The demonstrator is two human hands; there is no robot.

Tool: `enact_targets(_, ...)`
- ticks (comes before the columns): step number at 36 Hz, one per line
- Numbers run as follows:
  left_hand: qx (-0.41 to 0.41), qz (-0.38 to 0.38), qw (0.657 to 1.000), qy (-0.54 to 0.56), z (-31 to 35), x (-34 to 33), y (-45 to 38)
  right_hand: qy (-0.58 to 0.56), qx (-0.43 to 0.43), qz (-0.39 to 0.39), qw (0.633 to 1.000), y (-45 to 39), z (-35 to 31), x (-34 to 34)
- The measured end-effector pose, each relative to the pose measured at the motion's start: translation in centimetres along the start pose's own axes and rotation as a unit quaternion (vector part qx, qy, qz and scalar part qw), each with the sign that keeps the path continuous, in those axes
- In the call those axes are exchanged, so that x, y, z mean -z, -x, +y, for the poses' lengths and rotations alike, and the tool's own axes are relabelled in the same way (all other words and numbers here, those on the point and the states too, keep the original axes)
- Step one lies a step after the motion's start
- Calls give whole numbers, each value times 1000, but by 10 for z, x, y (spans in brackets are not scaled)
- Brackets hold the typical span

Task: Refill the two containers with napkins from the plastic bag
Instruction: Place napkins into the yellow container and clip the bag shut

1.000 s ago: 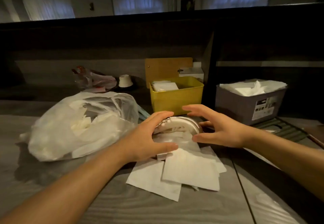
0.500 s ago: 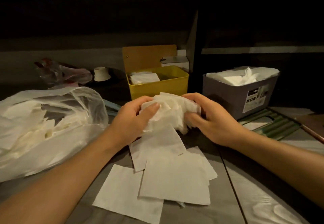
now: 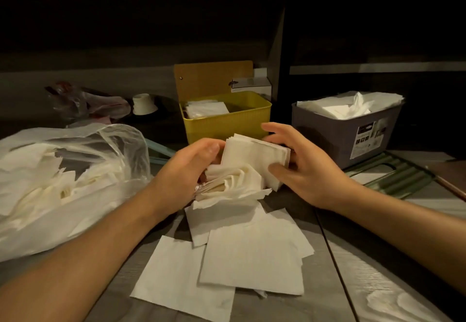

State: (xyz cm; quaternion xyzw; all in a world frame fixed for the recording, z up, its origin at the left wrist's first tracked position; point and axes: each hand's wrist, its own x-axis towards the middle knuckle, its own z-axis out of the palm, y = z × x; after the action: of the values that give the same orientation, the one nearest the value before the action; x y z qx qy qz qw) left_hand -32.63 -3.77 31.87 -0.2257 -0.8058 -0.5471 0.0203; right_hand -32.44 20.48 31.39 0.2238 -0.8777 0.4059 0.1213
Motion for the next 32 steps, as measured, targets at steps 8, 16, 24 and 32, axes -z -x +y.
enact_targets(8, 53, -6, 996, 72, 1, 1, -5, -9, 24, 16, 1000, -6, -8, -7)
enact_targets(16, 50, 72, 995, -41, -4, 0, -5, 88, 165, 108, 976, -9, -29, -20)
enact_targets(24, 29, 64, 996, -52, -4, 1, -4, 121, 92, -60, 987, 14, -53, -20)
enact_targets(32, 27, 39, 999, -22, -3, 3, -1, 64, 52, -26, 996, 9, -44, -25)
